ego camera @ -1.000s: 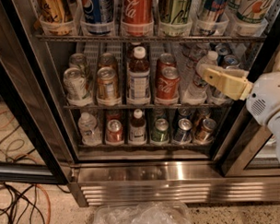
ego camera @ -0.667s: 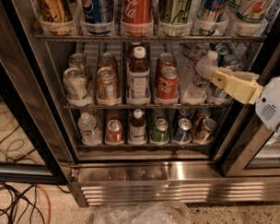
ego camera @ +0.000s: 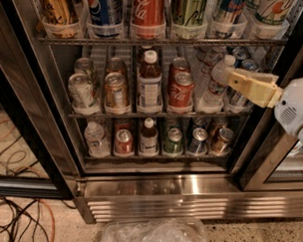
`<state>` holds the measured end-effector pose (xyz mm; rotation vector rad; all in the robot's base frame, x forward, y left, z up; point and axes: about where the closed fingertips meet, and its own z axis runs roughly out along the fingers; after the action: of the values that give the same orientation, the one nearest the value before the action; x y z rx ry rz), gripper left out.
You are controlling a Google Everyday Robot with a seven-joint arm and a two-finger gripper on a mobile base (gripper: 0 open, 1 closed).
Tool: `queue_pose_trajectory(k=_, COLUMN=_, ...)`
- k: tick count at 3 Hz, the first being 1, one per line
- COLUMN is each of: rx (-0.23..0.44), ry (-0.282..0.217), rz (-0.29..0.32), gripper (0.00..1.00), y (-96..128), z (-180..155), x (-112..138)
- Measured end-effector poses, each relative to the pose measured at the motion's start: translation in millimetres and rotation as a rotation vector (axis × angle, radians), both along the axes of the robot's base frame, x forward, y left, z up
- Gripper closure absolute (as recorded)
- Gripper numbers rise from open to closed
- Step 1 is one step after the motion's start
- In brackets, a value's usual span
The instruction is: Pick 7up can from top shelf of fridge
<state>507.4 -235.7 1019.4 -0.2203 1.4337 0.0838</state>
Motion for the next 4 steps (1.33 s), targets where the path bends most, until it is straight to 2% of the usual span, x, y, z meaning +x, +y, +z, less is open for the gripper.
queue_pose_trajectory(k=1, rx=0.012, ry=-0.002, rz=0.035, gripper=0.00, y=0.9, z=3.3, x=11.6)
queue_pose_trajectory(k=2, rx=-0.026, ry=-0.017, rz=0.090, gripper=0.00, y=-11.9, z=8.6, x=31.1)
queue_pose_trajectory(k=4, rx=-0.022, ry=-0.028, rz=0.073, gripper=0.00, y=-8.3, z=12.0, x=37.3)
